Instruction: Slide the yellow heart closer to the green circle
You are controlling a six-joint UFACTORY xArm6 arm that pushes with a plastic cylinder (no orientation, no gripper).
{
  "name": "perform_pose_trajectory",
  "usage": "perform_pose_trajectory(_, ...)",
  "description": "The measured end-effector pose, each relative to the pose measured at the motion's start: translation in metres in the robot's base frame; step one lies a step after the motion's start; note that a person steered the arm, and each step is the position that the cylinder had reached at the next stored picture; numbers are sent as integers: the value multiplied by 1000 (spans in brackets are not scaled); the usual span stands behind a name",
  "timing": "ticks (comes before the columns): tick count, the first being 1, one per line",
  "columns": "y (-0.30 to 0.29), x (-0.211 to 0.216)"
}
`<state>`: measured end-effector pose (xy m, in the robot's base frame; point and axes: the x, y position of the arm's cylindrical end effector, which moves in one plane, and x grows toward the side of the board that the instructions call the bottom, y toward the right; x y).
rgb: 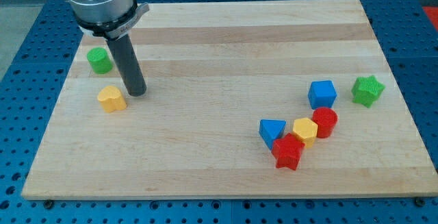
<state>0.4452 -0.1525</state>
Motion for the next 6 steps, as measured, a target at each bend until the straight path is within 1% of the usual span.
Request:
perform_pose_trajectory(1,25,51)
perform_pose_trajectory(3,-29,85)
perform_pose_trajectory(4,-54,71)
perform_pose_trajectory(5,-54,66)
perform_pose_trajectory(6,-54,22)
